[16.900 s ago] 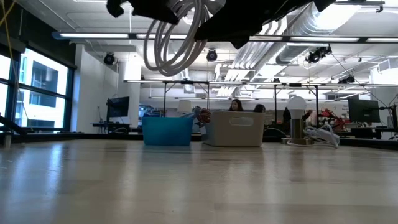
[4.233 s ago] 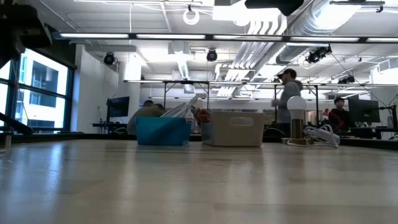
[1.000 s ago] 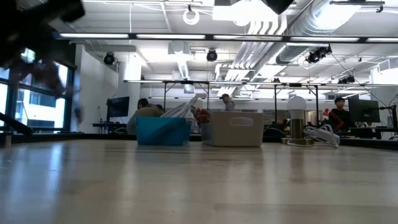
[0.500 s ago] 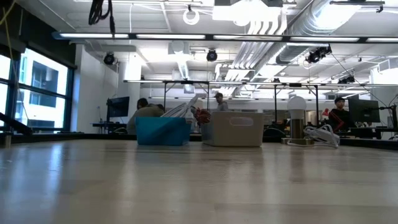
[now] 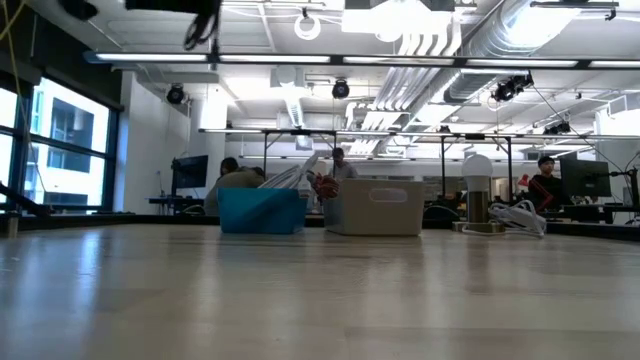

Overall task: Pick & Place USB Port
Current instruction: Put the purple charger cable into the gray bin

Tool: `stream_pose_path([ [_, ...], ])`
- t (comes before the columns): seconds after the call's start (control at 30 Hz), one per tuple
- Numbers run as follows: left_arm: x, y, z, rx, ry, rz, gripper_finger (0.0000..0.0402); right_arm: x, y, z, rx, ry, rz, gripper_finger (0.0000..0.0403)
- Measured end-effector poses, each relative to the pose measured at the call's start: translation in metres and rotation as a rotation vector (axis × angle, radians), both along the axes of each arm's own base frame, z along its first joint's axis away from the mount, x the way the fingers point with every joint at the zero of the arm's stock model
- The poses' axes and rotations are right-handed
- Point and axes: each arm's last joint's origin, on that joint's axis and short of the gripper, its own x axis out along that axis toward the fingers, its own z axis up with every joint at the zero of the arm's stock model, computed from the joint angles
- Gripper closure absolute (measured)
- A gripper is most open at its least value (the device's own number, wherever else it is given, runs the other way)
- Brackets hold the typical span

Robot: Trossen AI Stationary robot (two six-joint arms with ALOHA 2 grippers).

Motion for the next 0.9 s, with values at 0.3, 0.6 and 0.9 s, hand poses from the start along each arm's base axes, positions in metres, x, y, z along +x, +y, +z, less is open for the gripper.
stream_pose_path([
  [0.3,0.029,0.044,0.012,-0.079,-0.067,-0.224,0.0394,0.003,-0.006,-0.001,0.049,0.001,-0.027,0.0199],
  [0.6,0.037,0.072,0.012,-0.187,-0.076,-0.363,0.0394,0.003,-0.008,0.0,0.048,-0.005,-0.052,0.0199],
  [0.9,0.06,0.078,0.001,-0.212,-0.092,-0.447,0.0394,0.01,-0.018,0.005,0.067,-0.054,-0.022,0.0199],
])
